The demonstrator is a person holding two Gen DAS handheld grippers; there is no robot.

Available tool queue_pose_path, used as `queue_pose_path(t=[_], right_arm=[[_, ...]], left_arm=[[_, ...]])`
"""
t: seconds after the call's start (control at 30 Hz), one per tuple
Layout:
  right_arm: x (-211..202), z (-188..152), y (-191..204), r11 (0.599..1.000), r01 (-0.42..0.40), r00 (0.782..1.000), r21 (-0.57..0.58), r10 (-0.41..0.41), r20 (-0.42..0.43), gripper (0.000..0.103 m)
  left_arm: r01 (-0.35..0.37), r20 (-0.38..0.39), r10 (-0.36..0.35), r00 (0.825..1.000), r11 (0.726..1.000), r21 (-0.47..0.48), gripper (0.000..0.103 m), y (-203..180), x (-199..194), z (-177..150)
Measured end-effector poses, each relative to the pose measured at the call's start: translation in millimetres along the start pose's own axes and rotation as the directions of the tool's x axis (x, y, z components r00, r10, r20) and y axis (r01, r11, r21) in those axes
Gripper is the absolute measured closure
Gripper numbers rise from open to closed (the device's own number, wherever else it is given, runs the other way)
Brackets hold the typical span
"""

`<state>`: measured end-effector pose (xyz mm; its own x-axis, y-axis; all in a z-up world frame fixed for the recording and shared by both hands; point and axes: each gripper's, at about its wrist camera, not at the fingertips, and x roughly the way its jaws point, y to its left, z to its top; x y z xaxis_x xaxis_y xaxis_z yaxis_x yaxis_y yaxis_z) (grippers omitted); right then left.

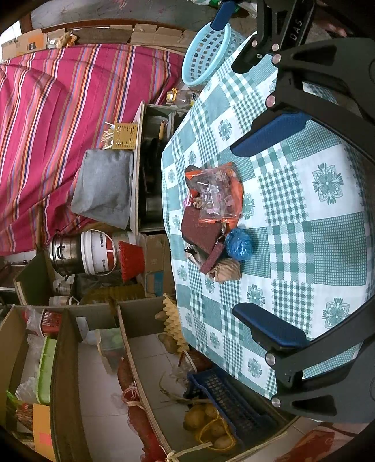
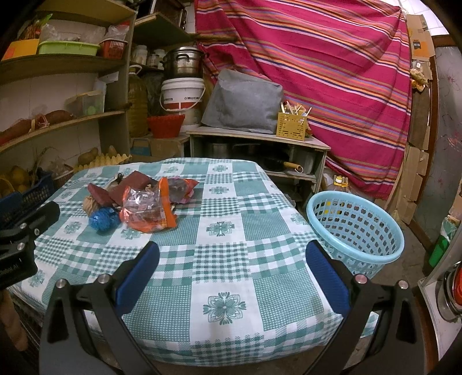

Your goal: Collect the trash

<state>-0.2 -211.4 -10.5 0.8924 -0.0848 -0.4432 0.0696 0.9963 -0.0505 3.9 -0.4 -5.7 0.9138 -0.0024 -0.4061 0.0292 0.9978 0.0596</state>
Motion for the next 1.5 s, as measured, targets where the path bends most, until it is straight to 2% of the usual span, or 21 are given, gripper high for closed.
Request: queue_pose_path(t=[1.5], right_arm=[[5.3,-3.0,-2.3,1.000,0.012,1.000,-0.004,-0.012,-0.007,0.004]], left_arm=[[-0.009,-0.007,0.009,1.000,1.000,-0.006,0.005,8.7,4.0,0.8]])
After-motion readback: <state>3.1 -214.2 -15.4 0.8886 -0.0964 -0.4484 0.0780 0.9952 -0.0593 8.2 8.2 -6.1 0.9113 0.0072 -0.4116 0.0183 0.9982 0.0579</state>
